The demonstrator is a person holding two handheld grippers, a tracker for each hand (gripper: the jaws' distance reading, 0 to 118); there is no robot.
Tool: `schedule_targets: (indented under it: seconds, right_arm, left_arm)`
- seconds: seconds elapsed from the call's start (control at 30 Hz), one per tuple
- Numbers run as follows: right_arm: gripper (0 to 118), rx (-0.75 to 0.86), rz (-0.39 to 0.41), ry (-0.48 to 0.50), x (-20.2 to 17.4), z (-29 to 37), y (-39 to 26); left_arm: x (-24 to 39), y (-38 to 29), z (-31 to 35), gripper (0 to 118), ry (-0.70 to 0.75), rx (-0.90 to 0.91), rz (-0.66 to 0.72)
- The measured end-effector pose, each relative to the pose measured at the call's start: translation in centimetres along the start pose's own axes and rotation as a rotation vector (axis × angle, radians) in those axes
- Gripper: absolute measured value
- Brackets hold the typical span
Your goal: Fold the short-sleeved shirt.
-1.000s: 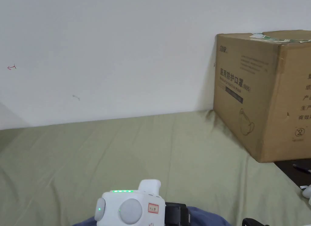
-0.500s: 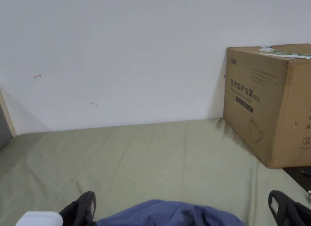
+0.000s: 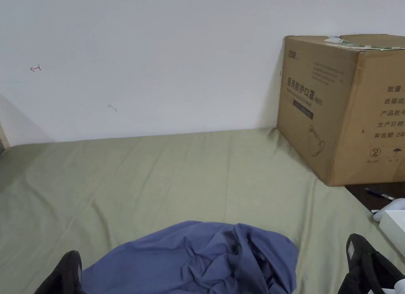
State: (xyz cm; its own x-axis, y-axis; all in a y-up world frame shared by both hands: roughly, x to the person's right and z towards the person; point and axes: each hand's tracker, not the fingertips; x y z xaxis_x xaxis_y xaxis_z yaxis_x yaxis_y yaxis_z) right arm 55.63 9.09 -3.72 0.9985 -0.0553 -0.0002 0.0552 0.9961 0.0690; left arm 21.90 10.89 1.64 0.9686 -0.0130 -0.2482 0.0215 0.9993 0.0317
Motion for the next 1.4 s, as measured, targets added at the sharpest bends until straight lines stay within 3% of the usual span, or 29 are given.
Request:
schedule_targets:
  seconds: [0.13, 0.27, 0.4, 0.5, 0.57, 0.6, 0.7, 0.73, 0.93, 1.07, 1.2, 1.23, 1.33, 1.4]
  right_arm:
    - [0, 0.009, -0.003, 0.012, -0.2, -0.2, 0.9]
    - [0, -0.023, -0.002, 0.085, -0.9, -1.0, 1.9]
    - [0, -0.072, -0.020, 0.164, -1.8, -1.8, 2.0]
    - [0, -0.094, -0.029, 0.200, -2.3, -2.2, 1.4]
    - [0, -0.117, -0.028, 0.225, -2.7, -2.6, 0.7]
    - [0, -0.128, -0.023, 0.235, -2.8, -2.9, 0.4]
    - [0, -0.152, -0.001, 0.251, -3.0, -3.9, -0.5]
    - [0, -0.163, 0.008, 0.254, -3.1, -4.3, -0.8]
    - [0, -0.231, 0.002, 0.258, -2.9, -6.6, -2.6]
    - [0, -0.276, -0.012, 0.256, -3.1, -7.3, -3.6]
    - [0, -0.297, -0.008, 0.268, -3.3, -7.3, -4.2]
    - [0, -0.300, -0.005, 0.270, -3.3, -7.3, -4.3]
    - [0, -0.308, 0.002, 0.269, -3.3, -7.3, -4.5]
    - [0, -0.316, -0.003, 0.265, -3.3, -7.5, -4.4]
  left_arm:
    - [0.0, 0.9, -0.8, 0, 0.033, -0.006, 0.000]
    - [-1.6, 6.8, -6.1, 0, 0.029, -0.044, 0.051]
    - [-4.4, 9.9, -16.8, 0, -0.104, -0.498, 0.034]
    - [-7.5, 5.4, -25.6, 0, -0.209, -0.832, 0.168]
    - [-8.9, 0.7, -29.7, 0, -0.204, -1.002, 0.187]
    - [-8.9, -1.5, -30.9, 6, -0.155, -1.041, 0.198]
    - [-10.2, -7.0, -33.7, 102, -0.077, -1.124, 0.194]
    - [-10.0, -8.4, -33.3, 117, -0.070, -1.175, 0.199]
    - [-10.2, -14.1, -35.0, 117, -0.054, -1.222, 0.341]
    - [-9.4, -15.6, -35.6, 117, -0.059, -1.241, 0.341]
    - [-8.3, -16.7, -35.9, 114, -0.156, -1.270, 0.305]
    - [-7.7, -16.4, -35.6, 97, -0.186, -1.251, 0.249]
    - [-5.5, -14.8, -33.5, 9, -0.140, -1.185, 0.016]
    - [-5.9, -15.0, -33.2, 6, -0.219, -1.180, 0.101]
